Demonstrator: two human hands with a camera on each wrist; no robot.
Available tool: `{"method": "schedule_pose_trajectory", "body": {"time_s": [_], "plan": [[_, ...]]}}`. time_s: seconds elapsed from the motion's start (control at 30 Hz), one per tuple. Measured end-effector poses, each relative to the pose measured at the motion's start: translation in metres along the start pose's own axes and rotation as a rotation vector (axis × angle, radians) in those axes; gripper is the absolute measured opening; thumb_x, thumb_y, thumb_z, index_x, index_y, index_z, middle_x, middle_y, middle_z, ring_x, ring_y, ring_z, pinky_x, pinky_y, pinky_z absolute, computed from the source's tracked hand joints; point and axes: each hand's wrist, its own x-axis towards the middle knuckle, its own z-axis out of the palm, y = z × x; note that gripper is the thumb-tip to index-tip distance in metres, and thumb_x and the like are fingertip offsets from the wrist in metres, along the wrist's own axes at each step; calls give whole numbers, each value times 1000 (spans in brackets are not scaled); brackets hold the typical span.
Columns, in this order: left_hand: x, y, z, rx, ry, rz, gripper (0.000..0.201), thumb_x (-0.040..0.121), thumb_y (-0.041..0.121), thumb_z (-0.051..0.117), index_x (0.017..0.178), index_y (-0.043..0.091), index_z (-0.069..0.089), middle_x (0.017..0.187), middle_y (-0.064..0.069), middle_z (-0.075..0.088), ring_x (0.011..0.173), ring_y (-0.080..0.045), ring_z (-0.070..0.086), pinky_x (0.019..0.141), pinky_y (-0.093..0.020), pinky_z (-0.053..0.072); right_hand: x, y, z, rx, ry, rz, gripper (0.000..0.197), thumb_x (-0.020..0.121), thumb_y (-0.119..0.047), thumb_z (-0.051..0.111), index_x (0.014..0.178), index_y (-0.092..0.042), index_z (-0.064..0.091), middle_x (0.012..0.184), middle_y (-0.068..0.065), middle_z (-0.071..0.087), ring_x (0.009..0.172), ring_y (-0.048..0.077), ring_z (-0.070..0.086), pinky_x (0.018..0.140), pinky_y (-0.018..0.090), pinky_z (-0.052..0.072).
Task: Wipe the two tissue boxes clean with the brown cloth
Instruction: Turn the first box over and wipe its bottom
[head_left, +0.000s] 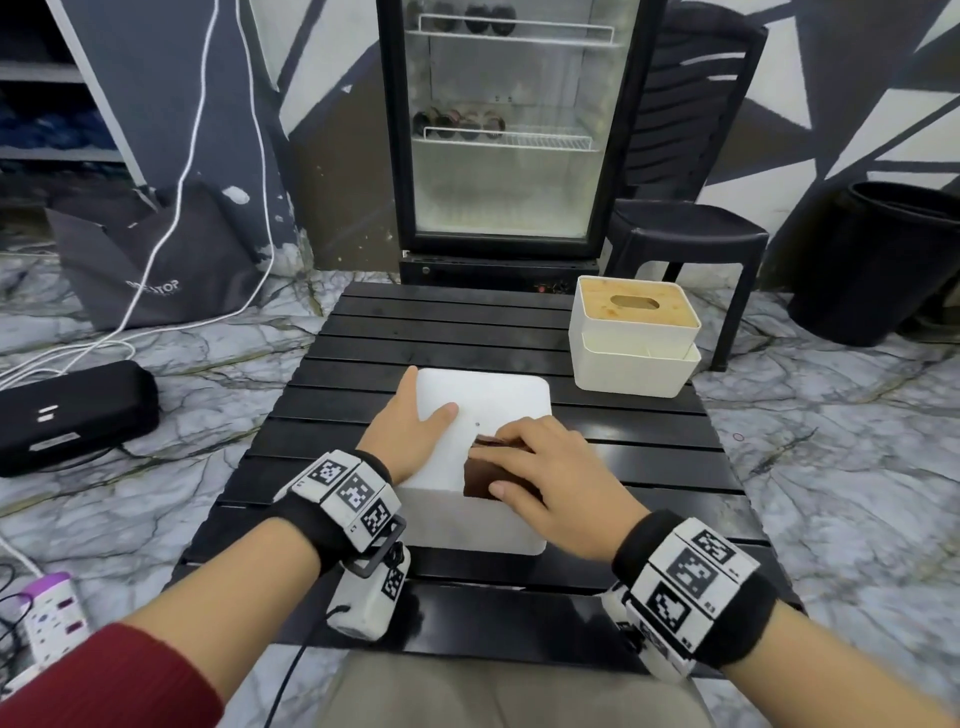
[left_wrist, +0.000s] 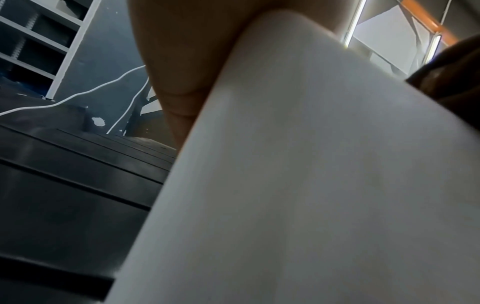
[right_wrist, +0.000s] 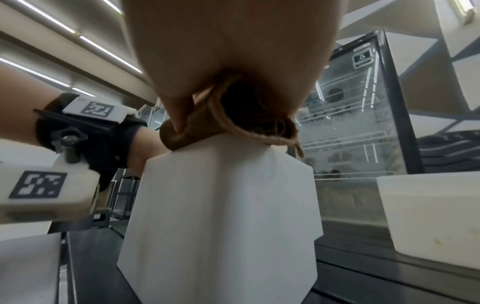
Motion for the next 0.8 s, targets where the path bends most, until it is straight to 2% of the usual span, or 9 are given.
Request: {"method": "schedule_pose_trajectory", "body": {"time_s": [0.1, 0.2, 0.27, 0.33, 0.53, 0.6, 0.67, 0.8], "plan": [[2, -1, 0, 23, -12, 5, 66, 95, 39, 47, 148, 21, 13, 145, -10, 40, 126, -28, 43, 89, -30, 30, 8, 8, 1, 35, -13, 12, 36, 92, -31, 48, 128, -33, 49, 124, -5, 46, 114, 14, 36, 90, 30, 29], [2, -3, 1, 25, -2, 24, 61, 95, 38, 47, 146, 21, 18, 141, -10, 44, 115, -23, 47, 84, -28, 29, 21, 18, 1, 29, -15, 19, 37, 92, -31, 49, 128, -33, 50, 124, -4, 46, 114, 14, 35, 91, 32, 30], [3, -4, 1, 28, -2, 22, 63, 95, 38, 47, 147, 22, 16, 143, -10, 42, 122, -26, 45, 87, -30, 32, 32, 24, 2, 28, -10, 38, 37, 92, -31, 50, 129, -33, 49, 124, -4, 46, 115, 15, 35, 92, 34, 30], [4, -5, 1, 34, -10, 11, 67, 95, 40, 46, 149, 24, 10, 147, -9, 38, 129, -28, 41, 95, -34, 33, 43, 31, 1, 23, -2, 69, 37, 92, -31, 49, 129, -33, 49, 124, -4, 46, 115, 16, 34, 92, 35, 30], [6, -5, 1, 33, -14, 24, 62, 95, 41, 47, 146, 27, 15, 141, -7, 45, 113, -25, 49, 83, -31, 33, 73, 47, 1, -11, 16, 131, 36, 92, -29, 48, 127, -25, 51, 126, -2, 46, 115, 20, 37, 94, 39, 33], [7, -5, 1, 28, -14, 29, 61, 94, 41, 47, 145, 27, 16, 139, -4, 45, 108, -20, 49, 82, -31, 33, 81, 50, 0, -17, 14, 145, 36, 93, -29, 47, 129, -25, 50, 127, -2, 45, 115, 20, 37, 94, 39, 32], [7, -6, 1, 14, -17, 27, 62, 94, 41, 47, 145, 27, 16, 139, -3, 45, 112, -22, 49, 84, -32, 35, 87, 53, 0, -23, 16, 156, 36, 93, -29, 46, 130, -27, 48, 127, -2, 45, 114, 21, 37, 95, 40, 33], [6, -7, 2, -5, -13, 46, 58, 94, 40, 48, 142, 25, 21, 133, 0, 47, 97, -14, 43, 79, -29, 32, 92, 56, 2, -55, 25, 180, 36, 94, -31, 44, 130, -31, 47, 127, -2, 45, 113, 21, 37, 93, 40, 33]]}}
